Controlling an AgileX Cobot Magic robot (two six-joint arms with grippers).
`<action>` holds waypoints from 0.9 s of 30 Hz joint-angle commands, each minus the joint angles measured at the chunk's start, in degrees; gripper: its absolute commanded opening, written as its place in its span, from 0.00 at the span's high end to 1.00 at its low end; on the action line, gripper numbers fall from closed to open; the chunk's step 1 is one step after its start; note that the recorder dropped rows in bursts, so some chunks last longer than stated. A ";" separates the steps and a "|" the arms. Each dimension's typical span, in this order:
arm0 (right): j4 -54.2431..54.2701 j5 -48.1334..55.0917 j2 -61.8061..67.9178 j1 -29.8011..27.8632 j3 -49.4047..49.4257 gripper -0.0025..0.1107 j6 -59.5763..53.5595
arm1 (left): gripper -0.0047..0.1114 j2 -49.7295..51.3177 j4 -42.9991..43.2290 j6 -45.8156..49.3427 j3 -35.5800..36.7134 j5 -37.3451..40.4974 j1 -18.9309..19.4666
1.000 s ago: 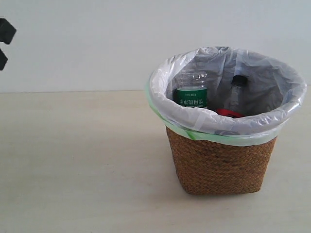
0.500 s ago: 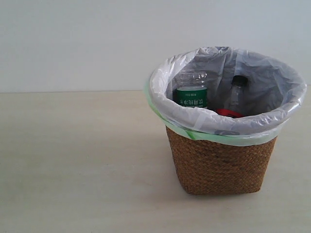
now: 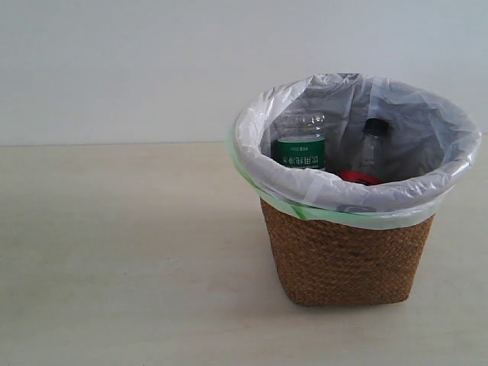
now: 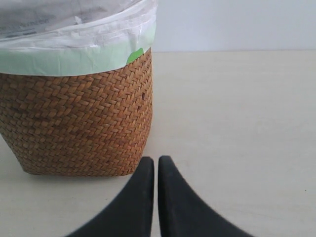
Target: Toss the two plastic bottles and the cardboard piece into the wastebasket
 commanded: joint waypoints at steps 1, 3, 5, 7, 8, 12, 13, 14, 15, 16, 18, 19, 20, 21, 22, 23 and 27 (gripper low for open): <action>-0.29 -0.36 -0.25 -0.30 -0.05 0.98 -0.23 | 0.92 -0.72 0.00 0.68 0.23 -0.15 0.54; -0.29 -0.36 -0.25 -0.30 -0.05 0.98 -0.23 | 0.92 -3.22 1.18 4.67 0.23 -0.37 2.52; -0.29 -0.36 -0.25 -0.30 -0.05 0.98 -0.23 | 0.92 -6.45 1.18 8.71 0.63 -1.81 5.20; -0.29 -0.36 -0.25 -0.30 -0.05 0.98 -0.23 | 0.92 -10.39 1.08 12.26 2.16 -5.86 8.90; -0.29 -0.36 -0.25 -0.30 -0.05 0.98 -0.23 | 0.92 -12.10 0.82 13.06 3.11 -8.46 10.23; -0.29 -0.36 -0.25 -0.30 -0.05 0.98 -0.23 | 0.92 -19.36 -0.88 13.21 9.84 -24.25 15.39; -0.29 -0.36 -0.25 -0.30 -0.05 0.98 -0.23 | 0.92 -20.53 -0.88 13.21 11.82 -26.76 16.10; -0.29 -0.36 -0.25 -0.30 -0.05 0.98 -0.23 | 0.92 -21.88 -0.88 13.21 13.42 -29.50 16.74; -0.29 -0.36 -0.25 -0.30 -0.05 0.98 -0.23 | 0.92 -23.13 -0.88 13.21 15.68 -31.45 17.58; -0.29 -0.36 -0.25 -0.30 -0.05 0.98 -0.23 | 0.92 -23.67 -0.88 13.21 17.06 -32.61 18.16; -0.29 -0.36 -0.25 -0.30 -0.05 0.98 -0.23 | 0.92 -23.67 -0.88 13.21 20.24 -34.39 19.45; -0.29 -0.36 -0.25 -0.30 -0.05 0.98 -0.23 | 0.92 -23.67 -0.88 13.21 21.41 -35.36 19.93; -0.29 -0.36 -0.25 -0.30 -0.05 0.98 -0.23 | 0.92 -23.67 -0.88 13.21 22.77 -36.12 20.10; -0.29 -0.36 -0.25 -0.30 -0.05 0.98 -0.23 | 0.92 -23.67 -0.88 13.21 24.01 -36.65 20.10; -0.29 -0.36 -0.25 -0.30 -0.05 0.98 -0.23 | 0.92 -23.67 -0.88 13.21 24.97 -37.20 20.10; -0.29 -0.36 -0.25 -0.30 -0.05 0.98 -0.23 | 0.92 -23.67 -0.88 13.21 25.04 -37.63 20.10; -0.29 -0.36 -0.25 -0.30 -0.05 0.98 -0.23 | 0.92 -23.67 0.25 16.86 25.04 -32.77 20.10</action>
